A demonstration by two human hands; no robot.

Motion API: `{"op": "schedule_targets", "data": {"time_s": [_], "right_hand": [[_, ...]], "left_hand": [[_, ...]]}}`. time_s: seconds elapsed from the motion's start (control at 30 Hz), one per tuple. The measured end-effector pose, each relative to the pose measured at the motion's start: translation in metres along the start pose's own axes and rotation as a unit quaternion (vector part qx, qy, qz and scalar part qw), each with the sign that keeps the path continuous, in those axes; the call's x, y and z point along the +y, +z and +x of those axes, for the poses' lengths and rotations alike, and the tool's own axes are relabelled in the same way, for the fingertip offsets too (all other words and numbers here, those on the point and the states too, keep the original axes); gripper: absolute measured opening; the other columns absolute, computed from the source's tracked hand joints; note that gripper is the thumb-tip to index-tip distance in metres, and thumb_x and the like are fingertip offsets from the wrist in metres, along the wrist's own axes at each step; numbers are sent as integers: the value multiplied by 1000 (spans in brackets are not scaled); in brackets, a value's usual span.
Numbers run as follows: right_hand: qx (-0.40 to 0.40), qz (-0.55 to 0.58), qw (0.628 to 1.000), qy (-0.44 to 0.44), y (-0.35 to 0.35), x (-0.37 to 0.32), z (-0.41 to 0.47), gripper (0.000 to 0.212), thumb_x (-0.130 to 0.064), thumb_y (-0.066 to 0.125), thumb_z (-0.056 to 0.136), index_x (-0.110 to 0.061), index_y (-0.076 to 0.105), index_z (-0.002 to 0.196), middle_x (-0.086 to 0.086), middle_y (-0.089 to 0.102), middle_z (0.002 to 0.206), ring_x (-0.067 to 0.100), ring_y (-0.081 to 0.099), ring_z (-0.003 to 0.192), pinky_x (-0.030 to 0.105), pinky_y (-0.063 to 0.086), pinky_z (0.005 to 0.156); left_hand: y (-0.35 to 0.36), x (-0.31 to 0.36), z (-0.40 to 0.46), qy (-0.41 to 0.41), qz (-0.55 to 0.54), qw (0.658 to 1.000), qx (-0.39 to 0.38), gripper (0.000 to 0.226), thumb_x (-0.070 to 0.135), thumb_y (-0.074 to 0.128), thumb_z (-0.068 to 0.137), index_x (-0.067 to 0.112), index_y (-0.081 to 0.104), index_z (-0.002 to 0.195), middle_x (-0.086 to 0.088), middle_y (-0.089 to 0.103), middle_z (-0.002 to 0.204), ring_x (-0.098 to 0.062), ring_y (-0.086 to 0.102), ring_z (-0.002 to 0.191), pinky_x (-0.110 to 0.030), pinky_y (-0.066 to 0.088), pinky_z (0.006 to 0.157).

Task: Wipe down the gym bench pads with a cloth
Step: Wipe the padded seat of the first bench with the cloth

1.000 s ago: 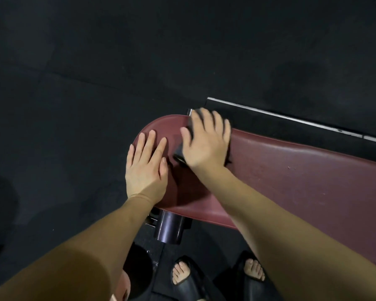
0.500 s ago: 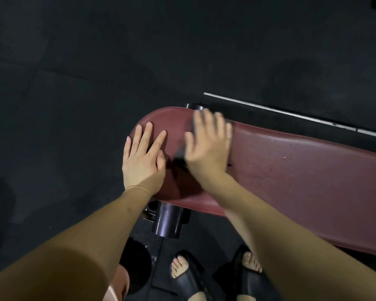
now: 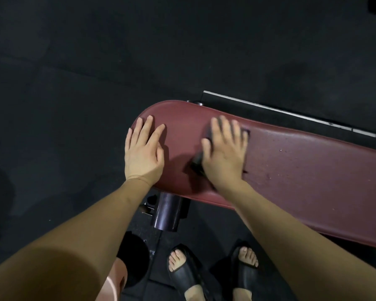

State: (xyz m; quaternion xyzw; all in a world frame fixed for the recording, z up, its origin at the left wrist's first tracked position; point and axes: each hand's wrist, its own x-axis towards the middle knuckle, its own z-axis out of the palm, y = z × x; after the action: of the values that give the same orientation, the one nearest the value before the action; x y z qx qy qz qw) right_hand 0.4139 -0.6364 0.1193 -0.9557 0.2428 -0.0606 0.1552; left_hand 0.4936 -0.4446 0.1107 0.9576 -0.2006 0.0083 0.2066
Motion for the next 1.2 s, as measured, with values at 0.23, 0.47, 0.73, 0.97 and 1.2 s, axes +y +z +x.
{"op": "schedule_targets", "data": {"time_s": [0.23,0.47,0.73,0.97,1.2], "right_hand": [[-34,8,989,-146,-17,36,-40,52,-36,39,107,-23,43,157,1,39,164,27,24,157,52,19,126],[-13,1,1000,-17,-16,15,-53,57,-40,39,104,-21,41,158,3,37,165,32,24,155,55,15,127],[-39,11,975,-219,-14,21,-68,49,-32,44,107,-20,46,155,3,42,163,29,29,155,51,24,125],[-30,-4,994,-106,-22,37,-86,53,-31,40,106,-18,42,157,5,38,164,34,26,155,55,17,126],[-88,84,960,-253,-1,-28,-44,56,-34,46,104,-16,42,157,4,40,164,27,28,156,51,19,127]], "left_hand": [[-10,5,-5,9,-3,1000,-21,50,1,50,93,14,56,141,-8,44,155,-34,32,144,-56,28,120],[-12,4,-53,11,0,999,-46,38,12,49,103,12,56,141,-6,46,154,-30,33,146,-51,27,122],[-28,-8,-82,-8,-7,997,-81,45,13,46,106,15,47,152,-1,31,167,-20,16,157,-47,17,127],[-29,10,-91,-56,5,995,-80,45,21,43,108,19,44,153,0,27,168,-18,12,158,-47,19,127],[-35,2,-99,-34,54,994,-92,50,11,47,104,18,46,153,1,32,166,-18,18,157,-46,23,125]]}}
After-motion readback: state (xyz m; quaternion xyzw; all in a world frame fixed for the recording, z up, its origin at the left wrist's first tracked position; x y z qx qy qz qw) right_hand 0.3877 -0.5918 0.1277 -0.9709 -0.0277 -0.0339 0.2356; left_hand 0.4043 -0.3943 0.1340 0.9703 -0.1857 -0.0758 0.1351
